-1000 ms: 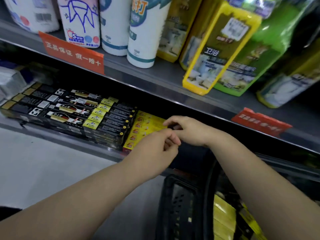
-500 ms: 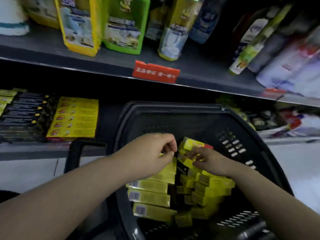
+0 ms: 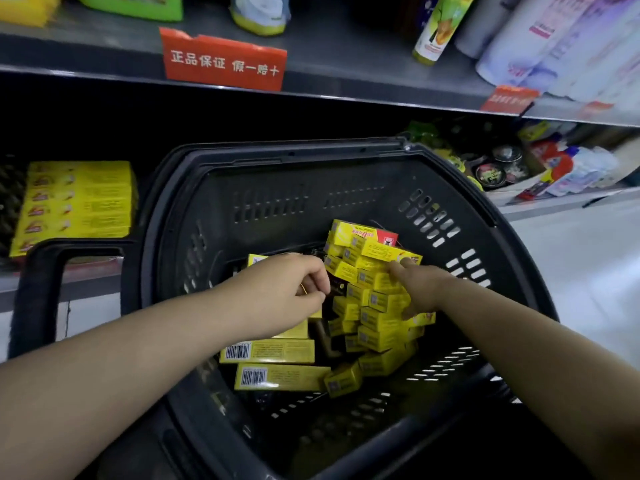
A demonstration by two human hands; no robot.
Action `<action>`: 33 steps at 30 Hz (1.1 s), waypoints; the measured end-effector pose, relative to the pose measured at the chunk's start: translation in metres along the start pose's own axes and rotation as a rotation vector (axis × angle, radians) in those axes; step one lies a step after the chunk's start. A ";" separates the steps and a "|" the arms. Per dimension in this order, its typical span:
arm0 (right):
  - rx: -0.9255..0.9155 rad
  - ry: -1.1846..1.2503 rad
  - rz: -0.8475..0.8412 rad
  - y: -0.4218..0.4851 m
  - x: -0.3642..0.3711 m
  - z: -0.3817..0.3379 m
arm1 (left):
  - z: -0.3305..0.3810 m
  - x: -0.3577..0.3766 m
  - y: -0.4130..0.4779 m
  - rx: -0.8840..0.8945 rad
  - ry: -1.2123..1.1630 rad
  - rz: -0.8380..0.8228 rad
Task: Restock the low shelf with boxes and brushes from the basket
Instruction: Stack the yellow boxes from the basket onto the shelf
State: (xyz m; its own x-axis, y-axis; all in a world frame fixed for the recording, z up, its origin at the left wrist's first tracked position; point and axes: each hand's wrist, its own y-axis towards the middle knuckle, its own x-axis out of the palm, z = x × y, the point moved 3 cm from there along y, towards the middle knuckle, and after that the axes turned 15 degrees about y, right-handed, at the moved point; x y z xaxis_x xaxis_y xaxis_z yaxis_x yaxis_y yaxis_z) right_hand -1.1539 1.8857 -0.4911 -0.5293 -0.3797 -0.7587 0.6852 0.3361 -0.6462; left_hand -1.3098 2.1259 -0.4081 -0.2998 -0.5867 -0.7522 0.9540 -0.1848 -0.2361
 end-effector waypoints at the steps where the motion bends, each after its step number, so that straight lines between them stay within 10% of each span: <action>1: -0.024 -0.008 0.001 -0.002 0.000 -0.003 | -0.001 0.001 0.000 -0.014 -0.019 -0.003; 7: -0.148 0.526 0.278 -0.033 -0.062 -0.034 | -0.008 -0.001 -0.001 -0.140 -0.155 0.027; 10: -0.208 1.121 0.174 -0.053 -0.083 -0.081 | -0.012 -0.001 -0.001 -0.251 -0.319 0.012; 18: -0.334 1.457 0.054 -0.064 -0.089 -0.130 | -0.016 0.004 0.001 -0.465 -1.050 0.007; 24: -0.017 0.236 -0.179 -0.029 -0.032 -0.041 | -0.020 0.001 0.000 -0.525 -1.123 0.021; 33: -0.107 -0.203 -0.165 -0.017 0.016 -0.041 | -0.027 0.000 -0.002 -0.594 -1.134 0.018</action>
State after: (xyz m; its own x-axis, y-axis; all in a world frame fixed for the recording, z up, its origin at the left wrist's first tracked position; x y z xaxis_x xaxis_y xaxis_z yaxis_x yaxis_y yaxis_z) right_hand -1.1944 1.9089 -0.4954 -0.5108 -0.5982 -0.6175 0.5354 0.3406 -0.7729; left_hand -1.3115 2.1479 -0.4239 0.1600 -0.9803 0.1160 0.7235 0.0366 -0.6893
